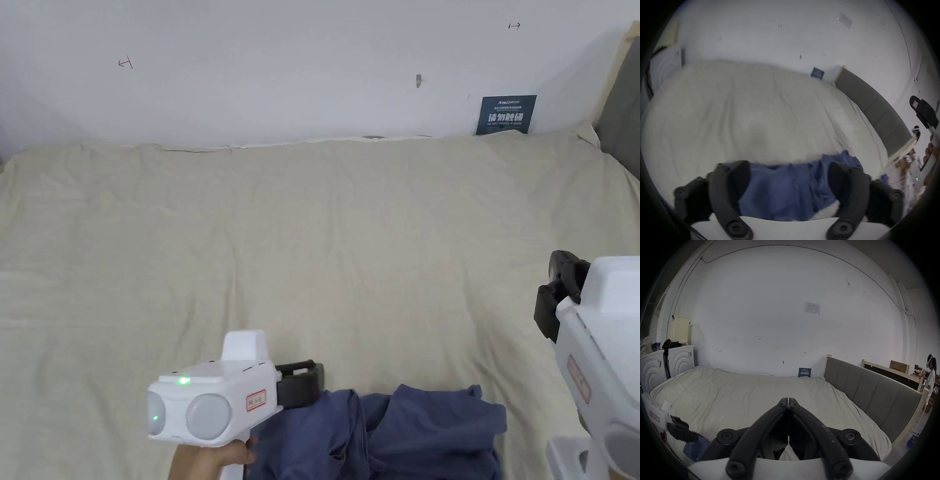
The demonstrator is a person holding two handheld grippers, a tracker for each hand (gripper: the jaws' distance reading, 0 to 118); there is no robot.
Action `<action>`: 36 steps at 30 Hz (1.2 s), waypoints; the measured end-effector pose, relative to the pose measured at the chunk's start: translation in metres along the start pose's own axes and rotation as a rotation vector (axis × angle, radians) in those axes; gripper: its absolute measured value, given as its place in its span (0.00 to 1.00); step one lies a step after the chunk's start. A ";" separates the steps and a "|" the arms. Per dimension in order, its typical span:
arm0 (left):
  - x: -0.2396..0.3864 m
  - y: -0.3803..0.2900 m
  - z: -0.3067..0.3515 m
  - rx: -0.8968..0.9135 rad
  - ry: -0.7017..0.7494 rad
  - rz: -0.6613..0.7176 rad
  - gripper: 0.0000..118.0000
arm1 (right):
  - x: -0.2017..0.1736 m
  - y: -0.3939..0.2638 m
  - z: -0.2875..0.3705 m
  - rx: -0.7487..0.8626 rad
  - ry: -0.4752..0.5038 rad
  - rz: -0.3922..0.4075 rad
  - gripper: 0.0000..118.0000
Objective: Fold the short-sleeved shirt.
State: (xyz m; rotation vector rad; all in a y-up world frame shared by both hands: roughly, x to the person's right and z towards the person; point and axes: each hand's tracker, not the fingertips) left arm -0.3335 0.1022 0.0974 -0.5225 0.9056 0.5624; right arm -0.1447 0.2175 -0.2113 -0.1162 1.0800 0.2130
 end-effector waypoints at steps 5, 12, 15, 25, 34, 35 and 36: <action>-0.002 -0.014 0.013 0.077 0.112 -0.067 0.01 | 0.000 0.000 0.002 0.003 0.005 -0.004 0.01; 0.005 -0.058 -0.019 -0.015 0.120 -0.140 0.00 | 0.003 -0.003 0.003 -0.004 0.006 -0.003 0.01; 0.026 -0.074 -0.028 -0.064 0.065 -0.140 0.00 | 0.007 -0.005 0.004 -0.010 0.004 0.000 0.01; 0.079 -0.123 -0.078 -0.213 -0.021 -0.178 0.00 | 0.023 -0.014 0.005 -0.039 -0.030 0.000 0.01; 0.063 -0.080 -0.038 -0.150 -0.123 0.022 0.00 | 0.019 -0.010 0.011 -0.034 -0.021 -0.002 0.01; 0.055 -0.071 -0.028 -0.139 -0.157 0.046 0.01 | 0.017 -0.009 0.011 -0.030 -0.017 0.000 0.01; 0.047 -0.063 -0.019 -0.128 -0.185 0.055 0.01 | 0.016 -0.008 0.011 -0.028 -0.013 0.002 0.01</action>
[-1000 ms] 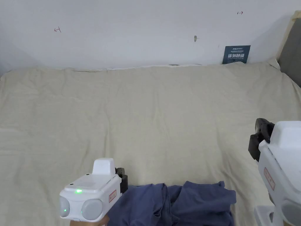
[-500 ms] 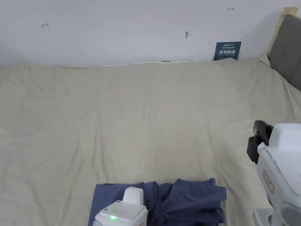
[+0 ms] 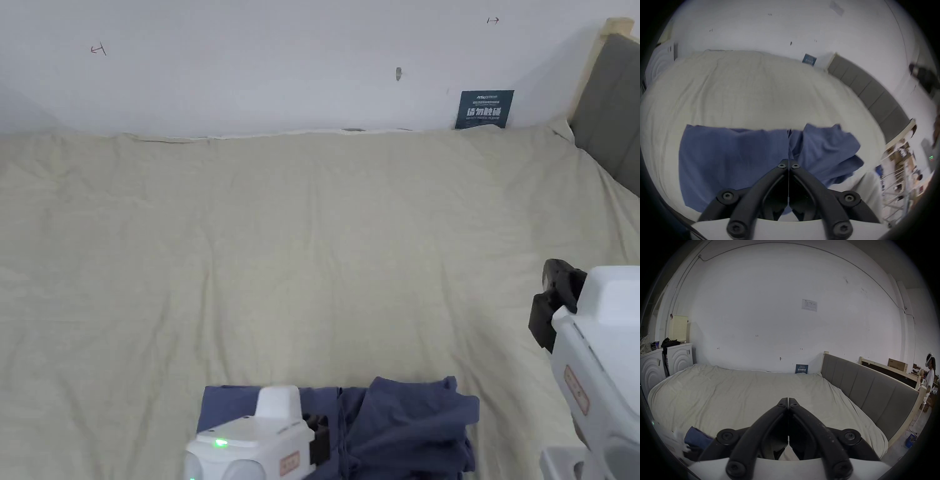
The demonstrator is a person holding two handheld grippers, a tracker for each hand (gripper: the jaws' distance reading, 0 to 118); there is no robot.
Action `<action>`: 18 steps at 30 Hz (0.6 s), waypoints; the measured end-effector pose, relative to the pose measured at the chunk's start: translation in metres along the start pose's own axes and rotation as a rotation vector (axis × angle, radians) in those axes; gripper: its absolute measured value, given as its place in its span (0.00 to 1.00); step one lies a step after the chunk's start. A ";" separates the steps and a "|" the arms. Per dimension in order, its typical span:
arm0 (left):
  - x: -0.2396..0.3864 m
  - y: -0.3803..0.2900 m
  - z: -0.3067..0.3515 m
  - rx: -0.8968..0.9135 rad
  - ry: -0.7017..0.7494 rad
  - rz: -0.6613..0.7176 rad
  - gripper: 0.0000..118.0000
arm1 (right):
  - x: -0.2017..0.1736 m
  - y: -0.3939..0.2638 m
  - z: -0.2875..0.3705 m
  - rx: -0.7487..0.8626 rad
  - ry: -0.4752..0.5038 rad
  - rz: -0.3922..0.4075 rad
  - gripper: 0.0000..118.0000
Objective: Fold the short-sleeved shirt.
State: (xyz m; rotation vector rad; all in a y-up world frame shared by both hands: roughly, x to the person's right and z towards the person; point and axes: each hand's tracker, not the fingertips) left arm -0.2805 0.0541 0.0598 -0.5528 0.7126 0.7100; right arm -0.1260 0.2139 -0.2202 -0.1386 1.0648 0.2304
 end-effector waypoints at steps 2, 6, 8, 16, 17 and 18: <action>-0.023 0.009 0.013 0.016 -0.018 0.011 0.02 | -0.004 0.003 -0.001 0.004 0.007 0.003 0.01; -0.068 0.028 0.042 0.001 -0.062 0.114 0.13 | -0.014 0.006 -0.002 0.012 0.025 0.002 0.01; -0.092 0.032 0.047 -0.020 -0.061 0.154 0.45 | -0.019 0.006 -0.002 0.013 0.033 0.002 0.01; -0.169 0.028 0.042 -0.098 -0.058 0.326 1.00 | -0.035 0.003 -0.007 -0.009 0.057 0.016 0.01; -0.180 0.022 0.033 -0.114 -0.050 0.344 1.00 | -0.037 0.002 -0.008 -0.016 0.059 0.018 0.01; -0.189 0.019 0.028 -0.124 -0.051 0.353 1.00 | -0.037 0.002 -0.009 -0.021 0.063 0.020 0.01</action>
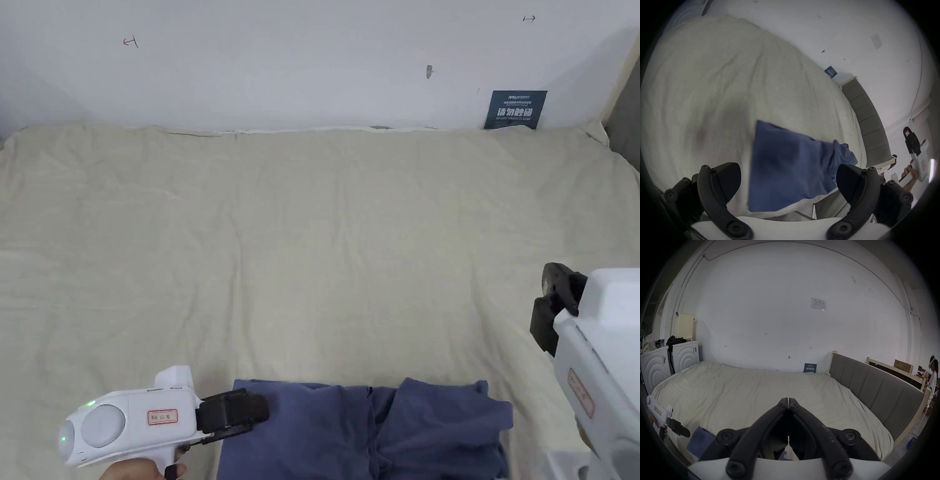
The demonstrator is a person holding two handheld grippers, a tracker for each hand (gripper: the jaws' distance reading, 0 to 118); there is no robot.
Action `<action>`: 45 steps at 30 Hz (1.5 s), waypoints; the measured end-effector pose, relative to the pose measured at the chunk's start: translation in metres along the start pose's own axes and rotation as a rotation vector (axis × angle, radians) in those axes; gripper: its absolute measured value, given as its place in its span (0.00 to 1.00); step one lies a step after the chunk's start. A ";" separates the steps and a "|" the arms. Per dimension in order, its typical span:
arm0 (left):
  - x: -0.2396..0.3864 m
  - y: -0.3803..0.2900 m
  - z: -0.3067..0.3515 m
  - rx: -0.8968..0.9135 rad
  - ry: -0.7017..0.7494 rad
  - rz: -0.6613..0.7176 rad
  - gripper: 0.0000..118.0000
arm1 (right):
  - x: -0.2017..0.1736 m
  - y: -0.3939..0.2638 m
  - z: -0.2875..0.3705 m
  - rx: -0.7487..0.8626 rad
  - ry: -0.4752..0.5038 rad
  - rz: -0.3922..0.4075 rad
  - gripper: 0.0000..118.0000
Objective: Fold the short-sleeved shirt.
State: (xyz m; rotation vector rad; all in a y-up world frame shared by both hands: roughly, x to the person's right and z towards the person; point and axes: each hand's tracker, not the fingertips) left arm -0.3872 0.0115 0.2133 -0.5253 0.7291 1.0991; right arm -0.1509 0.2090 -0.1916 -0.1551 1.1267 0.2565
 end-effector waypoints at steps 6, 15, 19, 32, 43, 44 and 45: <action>-0.020 -0.006 -0.023 -0.058 -0.006 0.058 0.72 | 0.000 -0.002 -0.004 -0.024 -0.011 0.023 0.01; 0.002 -0.020 -0.027 -0.031 0.044 -0.056 0.11 | 0.003 -0.004 -0.007 -0.036 -0.025 0.006 0.01; 0.009 -0.020 -0.019 0.002 0.065 -0.100 0.06 | 0.005 -0.004 -0.005 -0.034 -0.020 0.002 0.01; -0.005 0.002 0.092 0.147 0.250 -0.099 0.04 | 0.005 0.002 -0.008 -0.006 0.006 -0.023 0.01; 0.114 -0.001 0.056 0.022 0.194 -0.296 0.04 | 0.006 -0.002 -0.003 0.007 0.026 -0.050 0.01; 0.130 -0.003 0.047 0.001 0.169 -0.320 0.04 | 0.007 -0.003 -0.001 0.009 0.025 -0.051 0.01; 0.145 -0.006 0.037 -0.015 0.140 -0.336 0.04 | 0.009 -0.003 0.000 0.011 0.023 -0.051 0.01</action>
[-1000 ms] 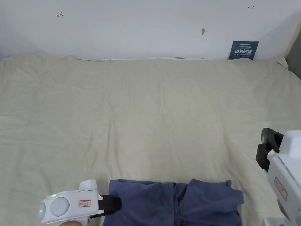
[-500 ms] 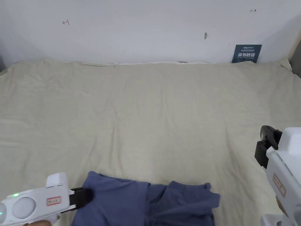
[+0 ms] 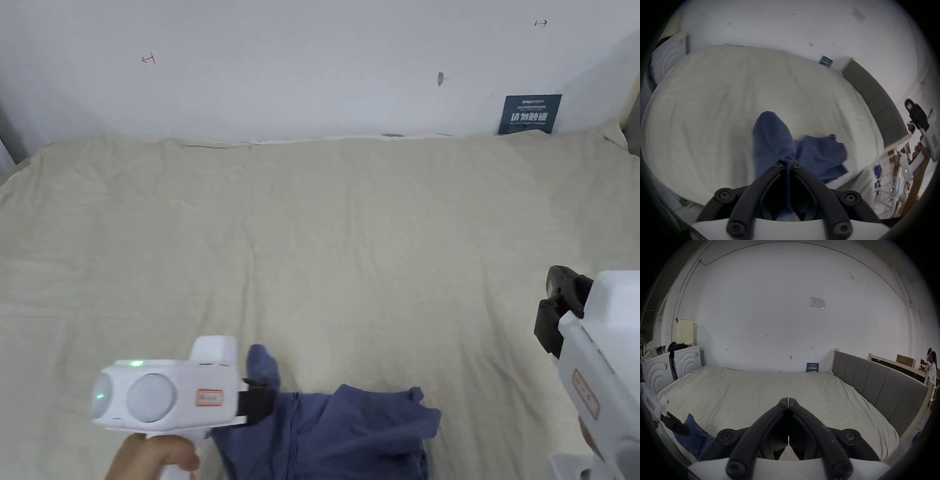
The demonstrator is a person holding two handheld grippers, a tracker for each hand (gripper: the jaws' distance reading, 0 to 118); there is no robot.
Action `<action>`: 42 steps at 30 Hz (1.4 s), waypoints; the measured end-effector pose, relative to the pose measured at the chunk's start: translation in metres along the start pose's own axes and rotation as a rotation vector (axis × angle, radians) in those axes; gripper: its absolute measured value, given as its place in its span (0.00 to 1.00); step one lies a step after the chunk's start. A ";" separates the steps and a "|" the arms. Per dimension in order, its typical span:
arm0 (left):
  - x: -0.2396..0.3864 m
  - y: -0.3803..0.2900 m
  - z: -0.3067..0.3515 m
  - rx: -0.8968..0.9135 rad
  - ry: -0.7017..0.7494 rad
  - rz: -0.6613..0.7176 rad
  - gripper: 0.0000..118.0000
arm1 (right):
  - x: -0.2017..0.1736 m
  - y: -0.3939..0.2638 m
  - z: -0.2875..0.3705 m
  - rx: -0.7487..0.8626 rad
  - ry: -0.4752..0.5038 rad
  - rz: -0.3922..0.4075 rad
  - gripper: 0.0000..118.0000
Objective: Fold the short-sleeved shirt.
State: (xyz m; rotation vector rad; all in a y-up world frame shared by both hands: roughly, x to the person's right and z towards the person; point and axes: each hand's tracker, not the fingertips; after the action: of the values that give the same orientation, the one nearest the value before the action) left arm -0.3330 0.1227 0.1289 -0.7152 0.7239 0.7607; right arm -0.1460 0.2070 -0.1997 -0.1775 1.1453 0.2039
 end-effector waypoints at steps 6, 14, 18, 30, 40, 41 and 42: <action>0.072 0.010 -0.068 -0.073 -0.079 -0.067 0.04 | 0.018 -0.002 0.008 0.003 -0.039 -0.013 0.01; 0.118 -0.005 -0.155 -0.195 -0.021 -0.104 0.14 | 0.045 -0.007 0.019 -0.008 -0.107 -0.014 0.01; 0.124 -0.007 -0.150 -0.165 -0.071 -0.069 0.88 | 0.054 -0.010 0.022 -0.015 -0.127 -0.020 0.01; 0.116 -0.007 -0.053 0.364 0.080 -0.216 0.69 | 0.046 -0.007 0.018 -0.006 -0.106 -0.023 0.01; 0.094 -0.045 -0.092 0.261 0.133 -0.249 0.00 | 0.037 -0.010 0.017 -0.015 -0.069 -0.020 0.01; 0.095 -0.050 -0.098 0.236 0.133 -0.248 0.00 | 0.038 -0.011 0.018 -0.016 -0.069 -0.020 0.01; 0.095 -0.056 -0.109 0.217 0.124 -0.252 0.00 | 0.039 -0.011 0.018 -0.018 -0.071 -0.021 0.01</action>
State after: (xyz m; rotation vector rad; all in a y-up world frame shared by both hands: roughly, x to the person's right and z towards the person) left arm -0.2722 0.0417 0.0116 -0.6444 0.7970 0.4035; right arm -0.1119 0.2030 -0.2277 -0.1971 1.0710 0.2008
